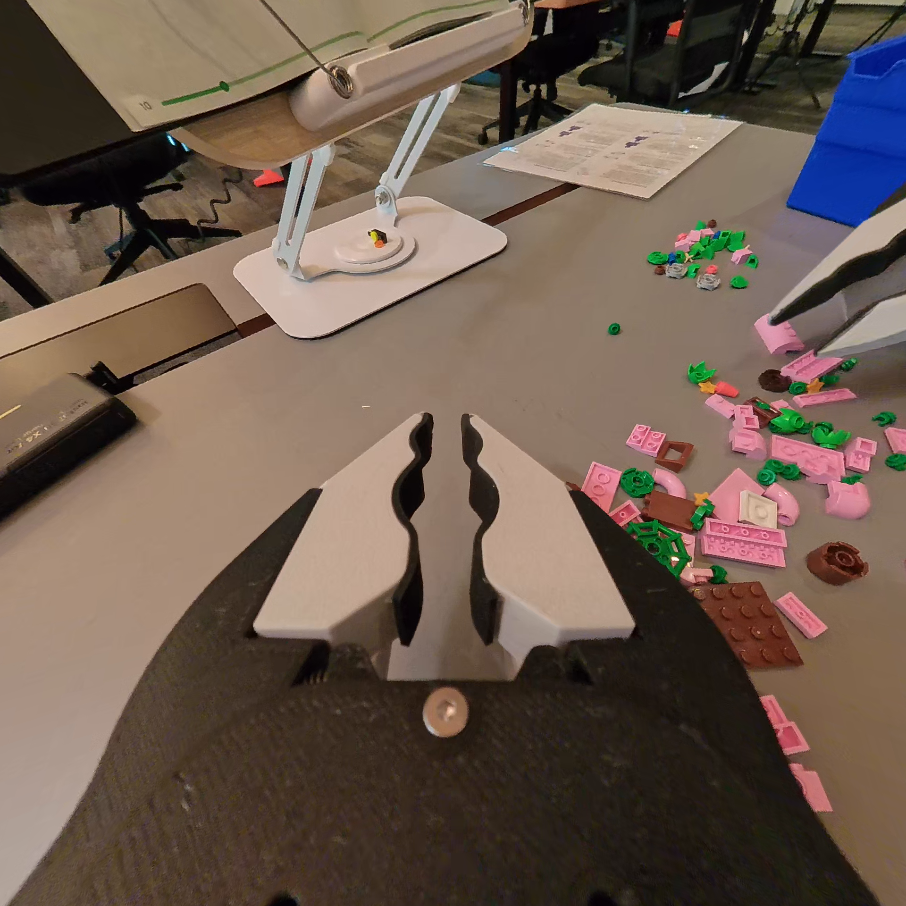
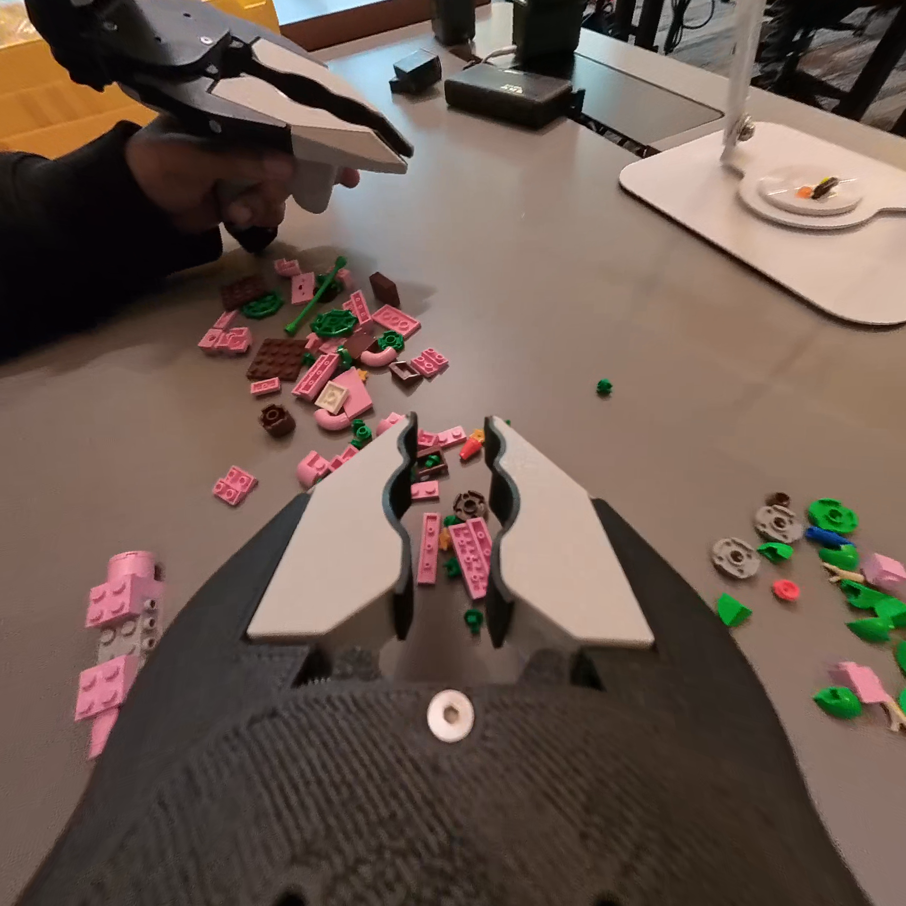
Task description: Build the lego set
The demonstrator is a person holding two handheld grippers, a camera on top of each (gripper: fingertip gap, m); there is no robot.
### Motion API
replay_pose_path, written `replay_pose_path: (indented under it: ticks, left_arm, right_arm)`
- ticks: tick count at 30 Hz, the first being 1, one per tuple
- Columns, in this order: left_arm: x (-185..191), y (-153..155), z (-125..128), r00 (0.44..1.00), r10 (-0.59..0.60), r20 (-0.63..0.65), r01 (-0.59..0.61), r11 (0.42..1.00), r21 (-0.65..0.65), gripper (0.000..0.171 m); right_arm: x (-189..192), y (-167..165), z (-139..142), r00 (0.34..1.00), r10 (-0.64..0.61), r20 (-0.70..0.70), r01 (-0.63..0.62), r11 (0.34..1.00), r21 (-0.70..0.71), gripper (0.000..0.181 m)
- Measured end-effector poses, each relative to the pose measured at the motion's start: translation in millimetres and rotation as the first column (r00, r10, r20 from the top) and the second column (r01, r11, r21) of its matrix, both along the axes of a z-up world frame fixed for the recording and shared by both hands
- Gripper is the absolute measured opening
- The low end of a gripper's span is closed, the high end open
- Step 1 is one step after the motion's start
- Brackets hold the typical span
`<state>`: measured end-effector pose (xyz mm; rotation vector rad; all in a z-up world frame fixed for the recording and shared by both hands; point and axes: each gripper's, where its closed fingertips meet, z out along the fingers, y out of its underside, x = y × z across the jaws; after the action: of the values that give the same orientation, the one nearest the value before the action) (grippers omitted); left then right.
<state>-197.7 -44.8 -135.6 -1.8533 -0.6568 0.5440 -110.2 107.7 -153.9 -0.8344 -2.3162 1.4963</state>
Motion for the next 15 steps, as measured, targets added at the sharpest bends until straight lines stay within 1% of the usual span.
replay_pose_path:
  ticks: [6, 15]
  left_arm:
    - [1.4, 1.8, -0.9, 1.0, -0.009, -0.005, 0.009, 1.0, -0.013, 0.008]
    - [4.1, 6.6, -5.5, 0.999, -0.028, -0.017, 0.027, 0.998, -0.062, 0.008]
  right_arm:
    - [-0.3, -0.9, -4.4, 1.0, -0.003, 0.022, 0.003, 1.0, 0.018, 0.031]
    - [1.8, -5.1, -20.6, 0.998, 0.003, 0.06, -0.01, 0.993, 0.115, 0.039]
